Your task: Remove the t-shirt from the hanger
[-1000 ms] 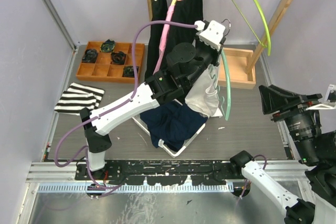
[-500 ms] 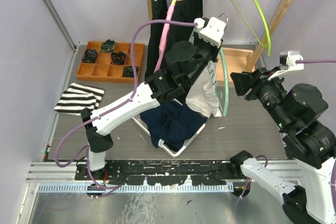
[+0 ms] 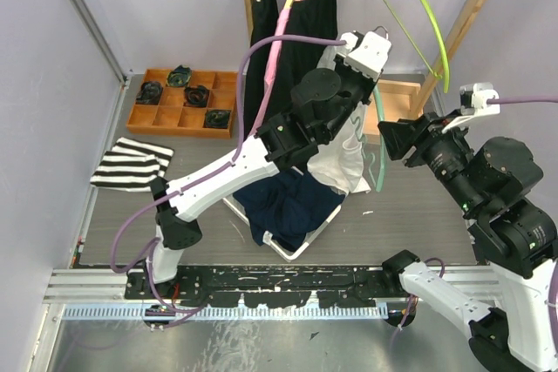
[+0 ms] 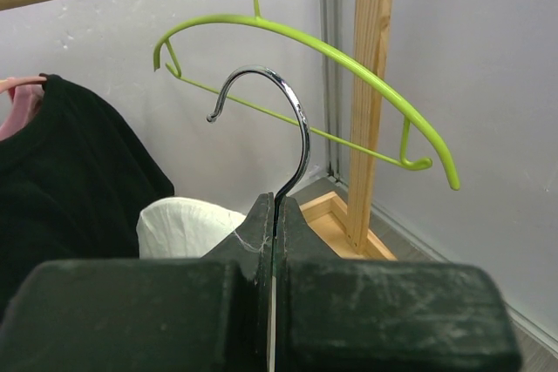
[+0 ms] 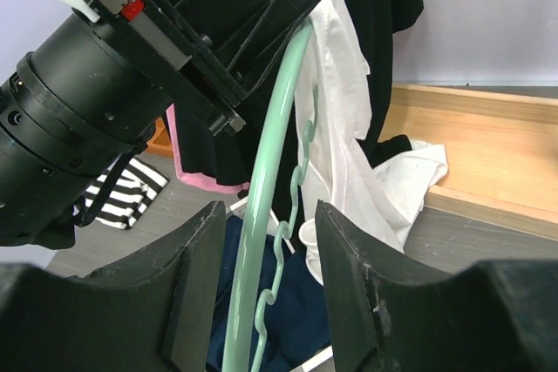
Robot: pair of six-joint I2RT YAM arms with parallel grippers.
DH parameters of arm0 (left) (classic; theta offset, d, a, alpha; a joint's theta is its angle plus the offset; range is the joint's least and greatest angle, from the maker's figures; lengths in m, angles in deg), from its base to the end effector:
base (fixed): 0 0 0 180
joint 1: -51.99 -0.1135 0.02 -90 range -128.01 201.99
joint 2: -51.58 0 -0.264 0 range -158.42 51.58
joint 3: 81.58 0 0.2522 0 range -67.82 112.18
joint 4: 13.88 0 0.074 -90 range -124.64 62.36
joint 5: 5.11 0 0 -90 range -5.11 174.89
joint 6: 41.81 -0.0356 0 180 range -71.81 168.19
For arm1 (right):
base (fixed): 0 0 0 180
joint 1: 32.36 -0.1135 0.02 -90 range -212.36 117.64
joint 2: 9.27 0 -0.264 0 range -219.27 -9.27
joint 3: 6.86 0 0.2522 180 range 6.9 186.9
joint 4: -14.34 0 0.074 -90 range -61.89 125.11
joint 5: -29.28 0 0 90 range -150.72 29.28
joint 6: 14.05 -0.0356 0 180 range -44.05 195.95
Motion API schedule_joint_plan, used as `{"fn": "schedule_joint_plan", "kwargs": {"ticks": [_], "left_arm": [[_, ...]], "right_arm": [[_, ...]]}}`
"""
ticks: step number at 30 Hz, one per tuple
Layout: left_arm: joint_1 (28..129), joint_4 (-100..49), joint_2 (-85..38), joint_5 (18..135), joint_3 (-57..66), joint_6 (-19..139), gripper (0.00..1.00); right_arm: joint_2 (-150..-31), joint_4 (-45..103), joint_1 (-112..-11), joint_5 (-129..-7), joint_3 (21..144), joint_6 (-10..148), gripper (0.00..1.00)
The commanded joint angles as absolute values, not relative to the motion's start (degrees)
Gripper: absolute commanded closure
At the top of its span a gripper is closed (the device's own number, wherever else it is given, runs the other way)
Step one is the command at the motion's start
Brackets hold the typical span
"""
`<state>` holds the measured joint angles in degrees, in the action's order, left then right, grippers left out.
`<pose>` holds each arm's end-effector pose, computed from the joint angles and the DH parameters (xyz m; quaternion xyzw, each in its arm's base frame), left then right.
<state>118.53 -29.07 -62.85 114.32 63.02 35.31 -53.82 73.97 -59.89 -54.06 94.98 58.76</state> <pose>0.1947 -0.4046 0.5078 0.2213 0.5818 -0.2083 0.7544 0.0706 0.0321 0.5064 -0.0248 0.7209 0.2243 0.6553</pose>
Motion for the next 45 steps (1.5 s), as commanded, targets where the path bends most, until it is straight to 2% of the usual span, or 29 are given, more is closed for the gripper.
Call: {"fn": "schedule_joint_plan", "kwargs": {"ticks": [1, 16, 26, 34, 38, 40, 45], "left_arm": [[118.92, -27.85, -63.77, 115.25, 68.36, 34.01, 1.0], [119.57, -28.96, -64.96, 115.13, 70.72, 33.65, 1.0], [120.1, -29.11, -64.58, 115.13, 70.55, 33.42, 1.0], [120.42, -29.14, -63.98, 114.96, 70.11, 33.16, 1.0], [120.44, -29.25, -63.52, 114.73, 69.95, 33.08, 1.0], [120.45, -29.09, -63.19, 114.44, 69.56, 32.99, 0.94], [120.37, -28.15, -61.5, 113.42, 67.76, 32.55, 0.65]], "right_arm": [[-55.68, 71.23, -59.65, -55.7, 95.48, 59.56, 0.48], [-57.2, 72.05, -59.74, -51.24, 93.79, 59.93, 0.5], [-56.75, 72.22, -59.69, -48.69, 93.97, 60.93, 0.68], [-56.63, 71.93, -59.67, -46.26, 93.79, 62.0, 0.98], [-56.41, 71.15, -59.69, -46.36, 93.91, 62.79, 0.99], [-55.94, 70.16, -59.7, -46.73, 93.7, 63.28, 0.99], [-55.26, 68.68, -59.68, -47.62, 94.21, 63.44, 0.99]]}}
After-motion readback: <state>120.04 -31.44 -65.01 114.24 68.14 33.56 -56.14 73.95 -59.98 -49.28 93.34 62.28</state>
